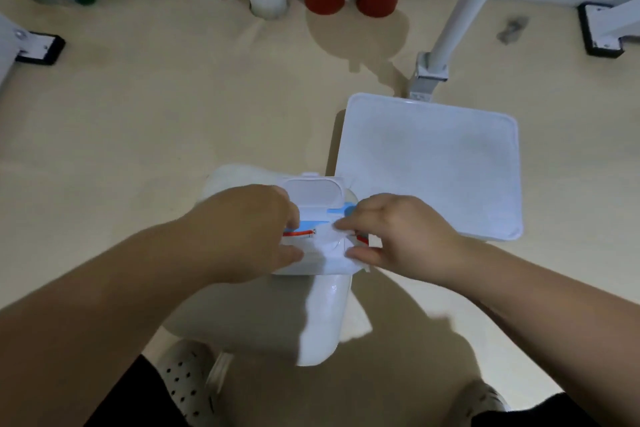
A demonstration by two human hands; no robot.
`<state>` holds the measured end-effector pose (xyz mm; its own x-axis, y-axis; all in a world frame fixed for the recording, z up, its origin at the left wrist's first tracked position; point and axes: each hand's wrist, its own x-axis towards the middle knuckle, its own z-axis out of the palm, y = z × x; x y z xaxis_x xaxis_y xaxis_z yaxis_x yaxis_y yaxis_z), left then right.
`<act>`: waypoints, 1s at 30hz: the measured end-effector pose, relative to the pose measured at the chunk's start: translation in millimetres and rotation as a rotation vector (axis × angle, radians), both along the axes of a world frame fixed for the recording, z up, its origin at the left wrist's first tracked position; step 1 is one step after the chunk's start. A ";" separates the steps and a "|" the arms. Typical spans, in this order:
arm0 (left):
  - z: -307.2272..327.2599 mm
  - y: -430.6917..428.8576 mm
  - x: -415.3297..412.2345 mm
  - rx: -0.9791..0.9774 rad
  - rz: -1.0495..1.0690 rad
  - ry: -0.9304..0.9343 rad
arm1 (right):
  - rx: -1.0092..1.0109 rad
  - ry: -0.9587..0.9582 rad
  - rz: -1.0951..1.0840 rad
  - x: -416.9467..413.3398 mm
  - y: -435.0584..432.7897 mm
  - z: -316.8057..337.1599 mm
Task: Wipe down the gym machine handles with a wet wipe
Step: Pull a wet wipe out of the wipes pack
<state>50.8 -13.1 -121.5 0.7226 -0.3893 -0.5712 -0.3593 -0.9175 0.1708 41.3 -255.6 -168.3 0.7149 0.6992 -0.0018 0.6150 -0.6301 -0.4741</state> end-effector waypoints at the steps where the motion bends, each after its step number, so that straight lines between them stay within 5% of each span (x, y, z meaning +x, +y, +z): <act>1: 0.6 -0.8 2.7 0.003 -0.025 0.023 | 0.010 -0.010 0.008 3.8 1.6 0.3; 19: -13.2 11.8 -12.3 -0.018 -0.139 0.107 | 0.140 0.109 -0.081 17.8 17.2 34.7; 30: -4.1 6.1 -14.8 0.077 -0.232 0.098 | 0.515 0.159 -0.386 31.7 -19.9 78.0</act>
